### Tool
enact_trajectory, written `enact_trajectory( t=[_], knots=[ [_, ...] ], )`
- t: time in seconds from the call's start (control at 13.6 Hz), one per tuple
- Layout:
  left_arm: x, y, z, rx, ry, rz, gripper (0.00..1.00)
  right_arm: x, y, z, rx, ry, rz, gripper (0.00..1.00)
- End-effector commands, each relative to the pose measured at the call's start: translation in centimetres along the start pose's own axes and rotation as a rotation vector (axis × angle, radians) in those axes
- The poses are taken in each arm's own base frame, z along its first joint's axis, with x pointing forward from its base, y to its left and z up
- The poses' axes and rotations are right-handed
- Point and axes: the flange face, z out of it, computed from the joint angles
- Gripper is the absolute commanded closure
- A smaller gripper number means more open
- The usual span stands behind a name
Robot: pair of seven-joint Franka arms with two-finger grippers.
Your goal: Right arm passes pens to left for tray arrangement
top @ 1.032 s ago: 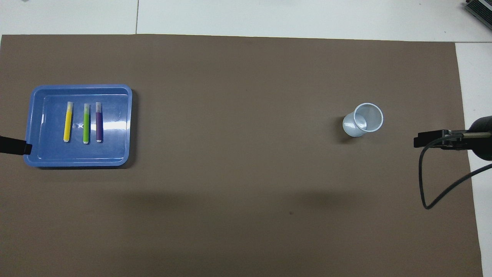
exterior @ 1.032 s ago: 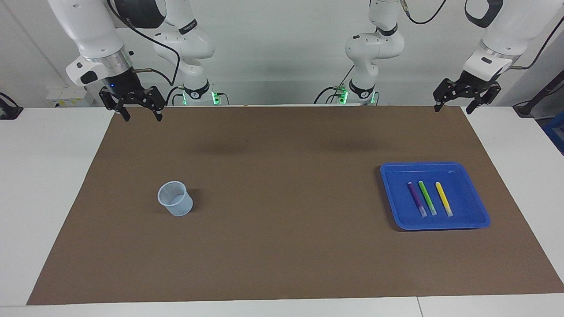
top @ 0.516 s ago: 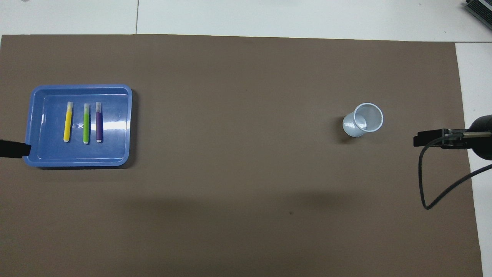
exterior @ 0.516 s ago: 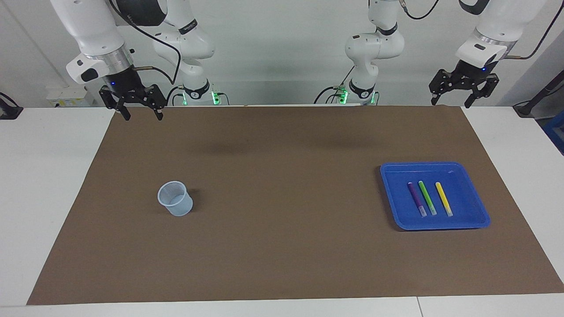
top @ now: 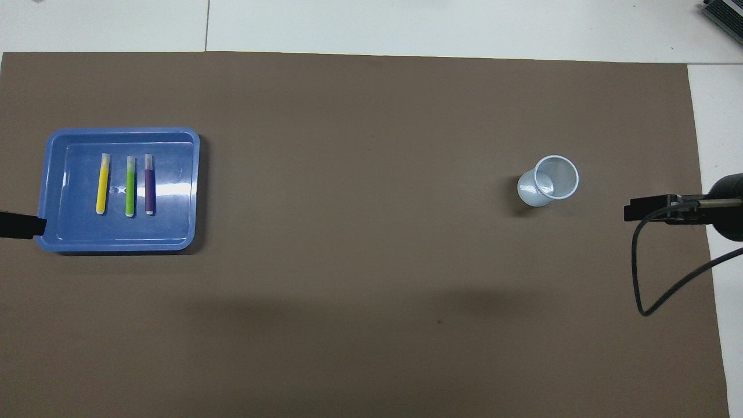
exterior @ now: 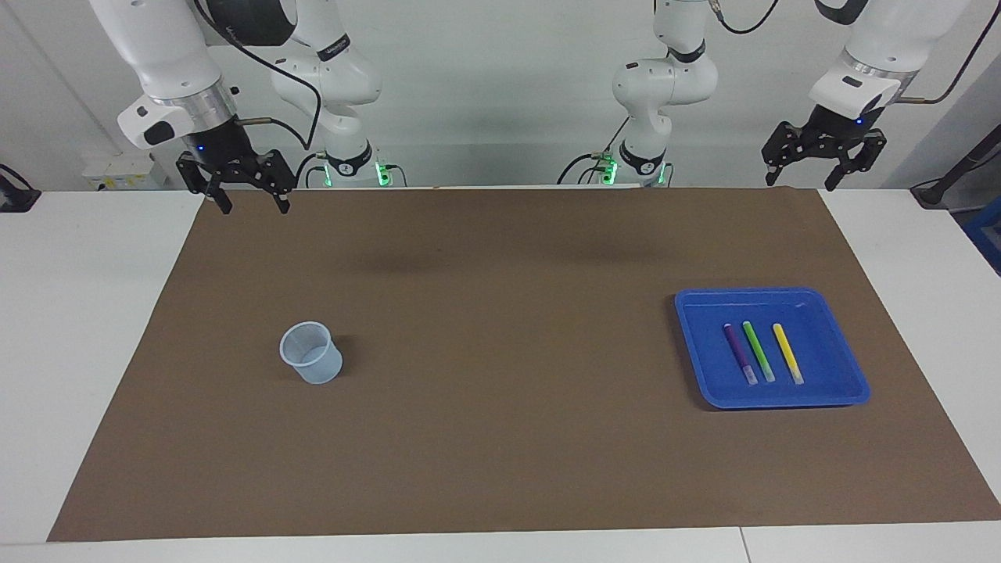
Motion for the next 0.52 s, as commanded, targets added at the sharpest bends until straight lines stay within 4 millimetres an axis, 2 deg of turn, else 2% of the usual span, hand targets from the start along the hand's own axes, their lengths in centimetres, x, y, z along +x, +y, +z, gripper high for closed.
enact_trajectory(
  t=[0.0, 0.22, 0.44],
  knots=[
    [-0.58, 0.05, -0.18, 0.014, -0.01, 0.01, 0.0, -0.51, -0.27, -1.03, 0.009, 0.019, -0.014, 0.0],
    [-0.56, 0.04, -0.2, 0.015, -0.009, 0.01, 0.0, -0.74, -1.12, -1.24, 0.007, 0.018, -0.029, 0.0],
    [-0.58, 0.05, -0.18, 0.014, -0.01, 0.01, 0.0, -0.73, -0.89, -1.31, 0.007, 0.018, -0.025, 0.0]
  ],
)
